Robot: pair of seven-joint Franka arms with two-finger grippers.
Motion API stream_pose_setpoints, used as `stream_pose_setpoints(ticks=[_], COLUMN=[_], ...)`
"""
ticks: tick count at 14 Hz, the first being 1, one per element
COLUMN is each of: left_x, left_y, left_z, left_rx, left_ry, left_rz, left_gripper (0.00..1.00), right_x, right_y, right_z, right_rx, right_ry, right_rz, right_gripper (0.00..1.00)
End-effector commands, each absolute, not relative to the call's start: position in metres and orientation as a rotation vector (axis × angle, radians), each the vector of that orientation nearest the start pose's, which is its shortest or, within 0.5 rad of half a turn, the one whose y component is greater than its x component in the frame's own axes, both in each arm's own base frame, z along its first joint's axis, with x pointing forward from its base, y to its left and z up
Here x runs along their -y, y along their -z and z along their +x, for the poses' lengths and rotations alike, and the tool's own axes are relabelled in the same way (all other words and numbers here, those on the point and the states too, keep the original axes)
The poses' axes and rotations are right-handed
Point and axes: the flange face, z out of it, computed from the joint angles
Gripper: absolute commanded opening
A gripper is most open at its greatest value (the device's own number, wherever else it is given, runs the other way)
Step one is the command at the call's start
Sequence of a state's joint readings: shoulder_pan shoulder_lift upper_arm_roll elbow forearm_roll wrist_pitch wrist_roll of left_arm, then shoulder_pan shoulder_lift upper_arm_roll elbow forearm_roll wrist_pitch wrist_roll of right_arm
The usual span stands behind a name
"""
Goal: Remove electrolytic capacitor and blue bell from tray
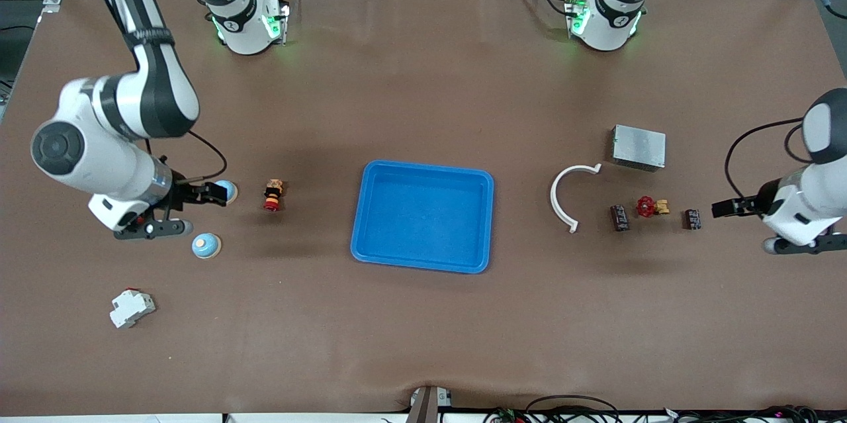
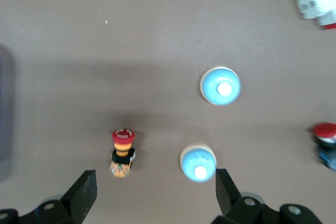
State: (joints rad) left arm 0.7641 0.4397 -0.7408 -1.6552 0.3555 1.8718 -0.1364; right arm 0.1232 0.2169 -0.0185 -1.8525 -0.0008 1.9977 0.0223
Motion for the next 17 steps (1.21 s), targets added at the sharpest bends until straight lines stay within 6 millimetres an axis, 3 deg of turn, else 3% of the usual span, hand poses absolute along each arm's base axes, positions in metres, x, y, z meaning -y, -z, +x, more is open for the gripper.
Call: stream_pose_setpoints(ticks=[1,3,6,9,11,13,15,17], left_x=[-0.094,-0.093,-0.083,-0.07,-0.07,-0.071,-0.072,-0.069], left_y=[-0.455,-0.488,-0.539,-0.576,-0.587,-0.586,-0.598,-0.599], left_z=[0.624,0.617,0.6,0.589,0.587,0.589,0.591,0.591], left_rx=[0.085,0.082,0.106,0.126,0.131,0.137,0.153,0.146], left_ry=[-0.152,-0.201,-0.214,-0.159,-0.155,-0.16,-0.119,-0.115], left_rz=[-3.097,-3.11,-3.112,-3.145,-3.153,-3.162,-3.197,-3.194], left_gripper=[1.0,1.0,1.0,1.0,1.0,1.0,1.0,1.0], right_x=[-0.066,-0.064,-0.062,-0.066,-0.056,-0.045,-0.01,0.021], right_y=[-0.46,-0.506,-0.562,-0.615,-0.648,-0.671,-0.688,-0.688], right_z=[0.572,0.552,0.523,0.511,0.509,0.508,0.512,0.514], right_rx=[0.079,-0.022,-0.04,-0.005,-0.008,0.038,0.093,0.125], right_ry=[-0.078,-0.028,0.016,0.042,0.063,0.118,0.168,0.169], right_rz=[-3.176,-3.163,-3.158,-3.157,-3.165,-3.166,-3.174,-3.18], right_gripper=[1.0,1.0,1.0,1.0,1.0,1.0,1.0,1.0])
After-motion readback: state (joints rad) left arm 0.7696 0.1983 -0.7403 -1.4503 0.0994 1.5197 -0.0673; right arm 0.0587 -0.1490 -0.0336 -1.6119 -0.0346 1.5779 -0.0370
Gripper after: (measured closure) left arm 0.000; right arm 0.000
